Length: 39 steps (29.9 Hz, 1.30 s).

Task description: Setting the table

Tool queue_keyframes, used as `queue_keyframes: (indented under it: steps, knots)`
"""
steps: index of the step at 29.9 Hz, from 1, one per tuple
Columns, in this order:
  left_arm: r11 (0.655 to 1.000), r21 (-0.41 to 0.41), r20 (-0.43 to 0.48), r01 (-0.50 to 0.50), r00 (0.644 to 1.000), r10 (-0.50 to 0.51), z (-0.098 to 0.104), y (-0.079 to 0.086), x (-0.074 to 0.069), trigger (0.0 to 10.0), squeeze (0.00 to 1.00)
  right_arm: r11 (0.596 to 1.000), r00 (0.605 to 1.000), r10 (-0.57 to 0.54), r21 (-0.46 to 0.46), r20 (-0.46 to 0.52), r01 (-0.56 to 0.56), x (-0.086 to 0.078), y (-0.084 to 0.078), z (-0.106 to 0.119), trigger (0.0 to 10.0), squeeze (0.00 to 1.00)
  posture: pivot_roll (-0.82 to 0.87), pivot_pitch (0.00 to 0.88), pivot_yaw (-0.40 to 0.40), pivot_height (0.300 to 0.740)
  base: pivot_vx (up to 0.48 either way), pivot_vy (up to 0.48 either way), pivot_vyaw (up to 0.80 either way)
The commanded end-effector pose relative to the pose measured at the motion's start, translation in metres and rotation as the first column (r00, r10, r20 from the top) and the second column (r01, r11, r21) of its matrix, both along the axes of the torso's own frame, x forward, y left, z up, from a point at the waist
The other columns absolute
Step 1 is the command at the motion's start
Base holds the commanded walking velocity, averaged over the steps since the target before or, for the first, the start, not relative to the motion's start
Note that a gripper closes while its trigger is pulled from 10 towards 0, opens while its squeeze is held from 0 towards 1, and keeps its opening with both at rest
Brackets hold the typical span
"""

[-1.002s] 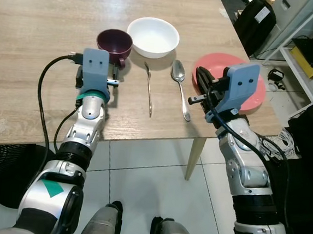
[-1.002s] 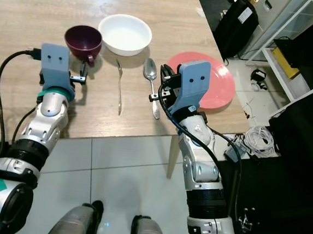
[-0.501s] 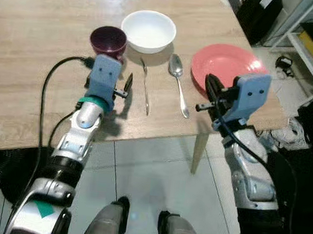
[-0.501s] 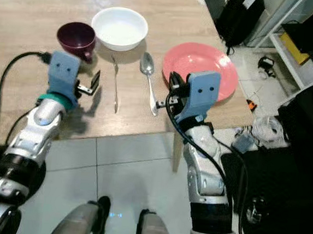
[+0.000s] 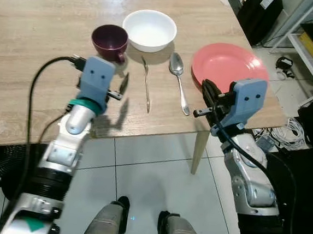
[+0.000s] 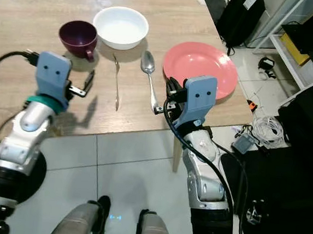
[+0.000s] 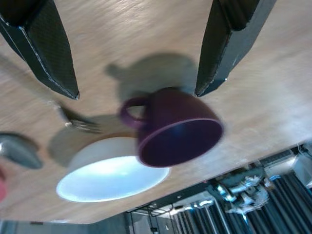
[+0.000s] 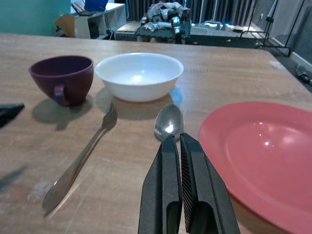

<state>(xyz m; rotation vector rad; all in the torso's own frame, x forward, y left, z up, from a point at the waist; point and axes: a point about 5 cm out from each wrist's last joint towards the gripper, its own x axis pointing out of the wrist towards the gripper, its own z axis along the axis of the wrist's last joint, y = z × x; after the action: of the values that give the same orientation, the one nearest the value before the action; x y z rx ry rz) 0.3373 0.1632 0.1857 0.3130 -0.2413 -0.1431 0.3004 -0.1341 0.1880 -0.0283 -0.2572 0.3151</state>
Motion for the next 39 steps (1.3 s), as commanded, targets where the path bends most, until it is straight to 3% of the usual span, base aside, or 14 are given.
queue_keyframes:
  steps: [1,7,16,20,30,39]
  knots:
    - [1.000,0.030,-0.043,0.007,0.999,-0.005,-0.007,0.007,0.001,10.0,0.00,1.000,1.000,0.008,-0.005,-0.018,-0.008,-0.003,0.001,-0.003,10.0,0.00,0.03,0.168,0.044,0.740,0.000,0.000,0.00]
    - [0.994,0.106,-0.095,0.018,0.995,-0.008,-0.012,0.017,0.014,10.0,0.00,1.000,1.000,0.010,-0.003,-0.025,-0.010,-0.005,0.002,-0.006,10.0,0.00,0.02,0.165,0.049,0.740,0.000,0.000,0.00]
    - [0.986,0.168,-0.081,0.009,0.997,0.005,-0.012,0.011,0.033,10.0,0.00,1.000,1.000,0.006,0.000,-0.030,-0.006,-0.008,0.002,-0.006,10.0,0.00,0.01,0.169,0.049,0.740,0.000,0.000,0.00]
    - [0.988,0.156,-0.065,0.017,0.998,-0.007,-0.006,0.002,0.040,10.0,0.00,1.000,1.000,0.005,-0.001,-0.030,-0.005,-0.011,0.002,-0.005,10.0,0.00,0.00,0.185,0.052,0.740,0.000,0.000,0.00]
    - [0.988,0.150,0.015,0.037,0.999,-0.040,0.003,-0.006,0.043,10.0,0.00,1.000,0.999,-0.009,0.005,-0.042,0.009,-0.019,0.000,-0.007,10.0,0.00,-0.01,0.212,0.056,0.740,0.000,0.000,0.00]
    - [0.991,0.136,0.078,-0.015,0.997,0.004,0.011,-0.009,0.048,10.0,0.00,1.000,0.998,0.008,0.016,-0.059,-0.007,-0.025,0.006,-0.008,10.0,0.00,-0.02,0.249,0.045,0.740,0.000,0.000,0.00]
